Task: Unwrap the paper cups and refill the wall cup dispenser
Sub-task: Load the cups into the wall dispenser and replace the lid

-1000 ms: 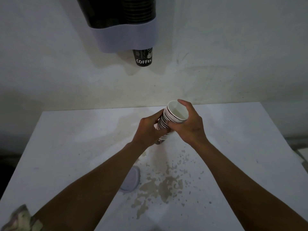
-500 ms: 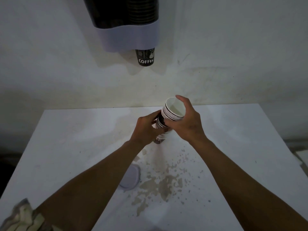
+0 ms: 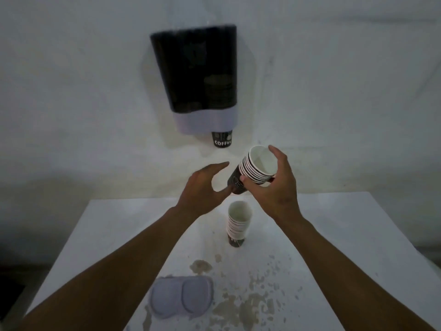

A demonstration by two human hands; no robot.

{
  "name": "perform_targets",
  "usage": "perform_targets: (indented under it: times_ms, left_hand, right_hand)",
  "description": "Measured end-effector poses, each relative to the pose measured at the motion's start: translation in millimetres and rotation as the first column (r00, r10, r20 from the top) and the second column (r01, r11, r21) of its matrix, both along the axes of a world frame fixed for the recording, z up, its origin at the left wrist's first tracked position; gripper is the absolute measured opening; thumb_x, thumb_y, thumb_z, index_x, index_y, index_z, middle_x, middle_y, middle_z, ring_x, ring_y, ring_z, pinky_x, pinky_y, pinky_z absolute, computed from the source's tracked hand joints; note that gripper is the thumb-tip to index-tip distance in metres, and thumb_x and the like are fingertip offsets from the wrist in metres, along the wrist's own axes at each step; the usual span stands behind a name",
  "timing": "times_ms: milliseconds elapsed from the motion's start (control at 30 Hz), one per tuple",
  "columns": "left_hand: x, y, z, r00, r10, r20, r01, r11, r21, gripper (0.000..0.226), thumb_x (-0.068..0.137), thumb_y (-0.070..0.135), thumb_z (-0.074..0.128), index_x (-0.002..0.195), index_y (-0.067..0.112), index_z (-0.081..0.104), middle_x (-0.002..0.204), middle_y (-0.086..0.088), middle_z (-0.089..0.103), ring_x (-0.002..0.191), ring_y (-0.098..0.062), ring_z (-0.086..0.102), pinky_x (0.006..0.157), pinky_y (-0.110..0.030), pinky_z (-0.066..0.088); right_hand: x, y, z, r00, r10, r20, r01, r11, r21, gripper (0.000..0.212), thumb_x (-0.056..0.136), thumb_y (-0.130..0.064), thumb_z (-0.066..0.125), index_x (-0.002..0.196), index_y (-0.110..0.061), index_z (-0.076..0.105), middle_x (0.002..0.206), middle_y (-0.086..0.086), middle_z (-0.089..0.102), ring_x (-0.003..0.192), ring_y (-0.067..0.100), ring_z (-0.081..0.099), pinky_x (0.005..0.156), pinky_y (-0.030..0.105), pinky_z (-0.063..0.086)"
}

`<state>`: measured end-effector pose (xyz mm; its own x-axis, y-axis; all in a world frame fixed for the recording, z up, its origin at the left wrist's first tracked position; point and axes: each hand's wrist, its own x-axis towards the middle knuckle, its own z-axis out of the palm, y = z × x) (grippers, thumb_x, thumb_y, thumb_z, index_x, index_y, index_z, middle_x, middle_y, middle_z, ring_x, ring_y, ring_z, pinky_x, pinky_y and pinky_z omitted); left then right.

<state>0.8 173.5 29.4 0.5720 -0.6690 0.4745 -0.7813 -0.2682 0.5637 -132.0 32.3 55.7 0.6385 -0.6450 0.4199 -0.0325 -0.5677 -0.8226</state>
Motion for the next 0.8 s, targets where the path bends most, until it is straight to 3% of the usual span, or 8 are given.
perform_targets:
  times_ms: [200,400,633,800]
  left_hand:
    - [24.7,9.7,92.3,0.954,0.141,0.266,-0.095,0.980,-0.177,0.052,0.084,0.024,0.078,0.132,0.010,0.062,0.132,-0.008,0.066,0.122,-0.024,0.060,0.105,-0.035,0.048]
    - [48.8,14.4,183.7,0.891,0.215,0.399,-0.112,0.958,-0.265,0.048,0.084,0.020,0.074,0.130,0.008,0.063,0.130,-0.009,0.064,0.121,-0.026,0.059,0.101,-0.035,0.049]
    - [77.1,10.5,246.1,0.899,0.257,0.354,-0.178,0.954,-0.241,0.045,0.093,0.021,0.064,0.136,0.010,0.057,0.138,-0.008,0.060,0.125,-0.025,0.056,0.108,-0.039,0.045]
    - [93.7,6.3,259.2,0.923,0.152,0.353,-0.129,0.988,-0.088,0.043,0.094,0.023,0.064,0.136,0.016,0.059,0.135,-0.006,0.064,0.119,-0.027,0.061,0.104,-0.041,0.049]
  right_hand:
    - [24.3,9.0,72.1,0.979,-0.017,0.204,0.048,0.988,-0.148,0.088,0.073,-0.035,0.085,0.146,-0.016,0.039,0.138,0.002,0.044,0.124,0.010,0.044,0.092,0.028,0.055]
    - [55.0,18.6,152.2,0.931,-0.008,0.364,0.105,0.964,-0.245,0.088,0.074,-0.038,0.084,0.147,-0.014,0.040,0.135,0.003,0.045,0.126,0.010,0.045,0.091,0.039,0.057]
    - [78.3,27.4,234.6,0.860,-0.058,0.507,0.218,0.940,-0.261,0.086,0.076,-0.041,0.080,0.147,-0.012,0.039,0.135,0.005,0.046,0.124,0.010,0.045,0.096,0.036,0.054]
    - [99.8,24.0,262.9,0.869,-0.070,0.490,0.228,0.935,-0.271,0.086,0.079,-0.042,0.077,0.148,-0.013,0.037,0.140,0.004,0.042,0.127,0.012,0.043,0.103,0.031,0.047]
